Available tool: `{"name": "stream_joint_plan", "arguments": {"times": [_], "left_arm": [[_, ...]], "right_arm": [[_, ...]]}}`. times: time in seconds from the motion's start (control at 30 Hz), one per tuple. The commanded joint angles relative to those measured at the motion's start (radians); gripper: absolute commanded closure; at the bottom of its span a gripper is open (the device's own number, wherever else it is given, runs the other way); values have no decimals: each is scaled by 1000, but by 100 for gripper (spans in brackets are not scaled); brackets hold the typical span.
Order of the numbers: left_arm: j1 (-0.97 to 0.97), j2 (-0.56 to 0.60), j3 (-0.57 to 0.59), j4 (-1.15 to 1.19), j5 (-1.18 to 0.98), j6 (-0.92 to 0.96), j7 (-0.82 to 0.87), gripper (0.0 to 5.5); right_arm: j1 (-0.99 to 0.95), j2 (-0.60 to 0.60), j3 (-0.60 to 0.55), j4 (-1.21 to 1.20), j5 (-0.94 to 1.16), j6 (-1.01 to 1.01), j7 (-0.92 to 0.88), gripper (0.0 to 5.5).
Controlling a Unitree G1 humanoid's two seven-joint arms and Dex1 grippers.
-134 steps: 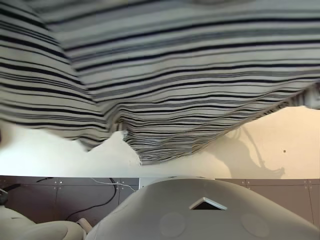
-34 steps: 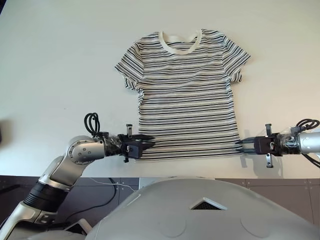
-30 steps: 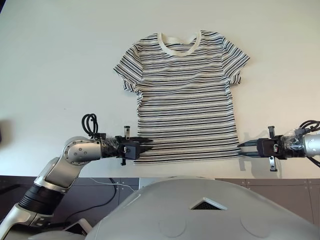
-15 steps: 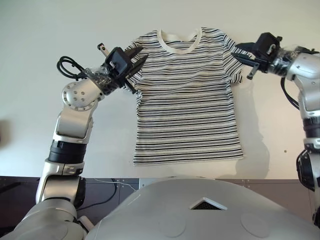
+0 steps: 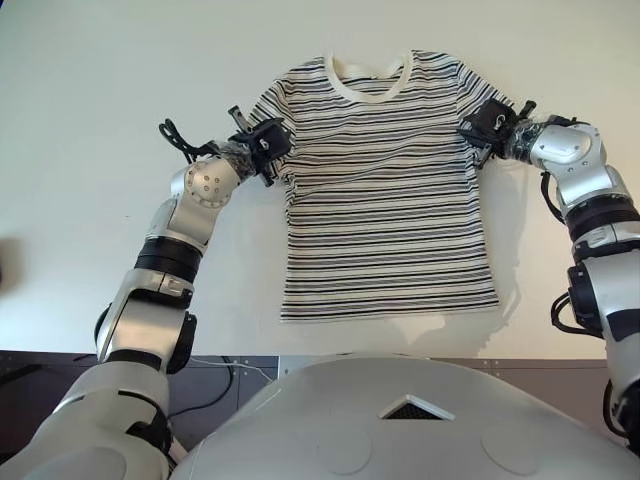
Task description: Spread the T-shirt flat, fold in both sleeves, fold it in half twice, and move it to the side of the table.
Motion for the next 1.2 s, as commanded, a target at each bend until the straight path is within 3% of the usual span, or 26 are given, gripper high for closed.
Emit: {"name": "stream_joint_plan", "arguments": {"times": [0.03,0.2,0.3,0.4,0.67,0.9,1.2], "left_arm": [[-32,-13,9,44,4,-34,10,459],[1,-47,140,-142,-195,11,-45,459],[47,-57,310,-380,-413,267,-36,459],[126,-48,455,-471,-572,546,-4,459],[264,-121,605,-592,-766,962,85,459],[240,-129,574,-473,-751,930,44,367],[95,-194,555,-195,-716,778,6,364]], "right_arm": [[16,-2,-3,38,-21,-27,13,455],[33,-10,-74,-76,67,-84,78,455],[67,-39,-200,-253,200,-43,80,455],[136,-81,-313,-425,277,33,28,455],[329,-123,-426,-732,328,212,-40,455],[349,-102,-427,-816,328,292,-56,455],[359,-88,-412,-831,310,306,-67,455]]}}
